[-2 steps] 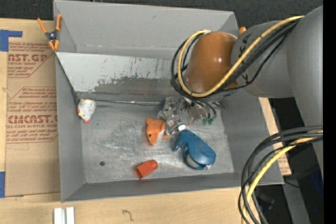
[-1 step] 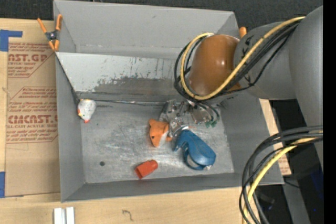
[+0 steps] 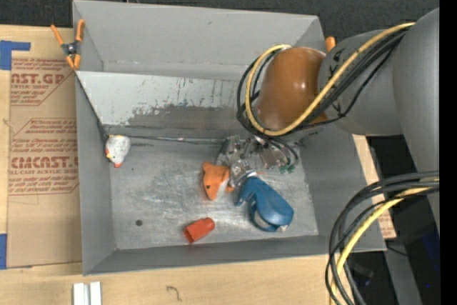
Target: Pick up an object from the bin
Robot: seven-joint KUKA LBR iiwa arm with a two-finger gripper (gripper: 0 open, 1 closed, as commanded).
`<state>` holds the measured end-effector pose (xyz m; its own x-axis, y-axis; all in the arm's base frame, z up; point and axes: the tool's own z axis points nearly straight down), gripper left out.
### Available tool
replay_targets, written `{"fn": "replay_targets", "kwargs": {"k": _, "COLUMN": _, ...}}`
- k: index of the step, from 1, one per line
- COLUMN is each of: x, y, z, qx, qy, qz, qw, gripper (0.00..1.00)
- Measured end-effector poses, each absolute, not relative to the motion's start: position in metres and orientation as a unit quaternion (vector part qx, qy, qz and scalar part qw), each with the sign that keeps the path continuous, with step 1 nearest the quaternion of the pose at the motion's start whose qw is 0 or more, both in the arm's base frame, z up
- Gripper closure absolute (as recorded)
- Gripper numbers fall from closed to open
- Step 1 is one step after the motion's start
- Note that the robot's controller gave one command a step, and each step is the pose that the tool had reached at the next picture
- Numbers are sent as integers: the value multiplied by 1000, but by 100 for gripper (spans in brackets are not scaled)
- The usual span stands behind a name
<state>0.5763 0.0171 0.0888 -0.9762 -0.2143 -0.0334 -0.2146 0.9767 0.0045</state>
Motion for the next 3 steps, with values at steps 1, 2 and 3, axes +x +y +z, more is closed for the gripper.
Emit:
{"fn": "replay_targets", "kwargs": {"k": 1, "x": 576, "y": 17, "z": 89, "qx": -108, "qy": 994, "qz": 4, "qw": 16, "gripper": 100}}
{"fn": "replay_targets", "kwargs": {"k": 2, "x": 576, "y": 17, "z": 89, "qx": -108, "qy": 994, "qz": 4, "qw": 16, "gripper": 100}}
{"fn": "replay_targets", "kwargs": {"k": 3, "x": 576, "y": 17, "z": 89, "qx": -108, "qy": 994, "qz": 4, "qw": 16, "gripper": 100}}
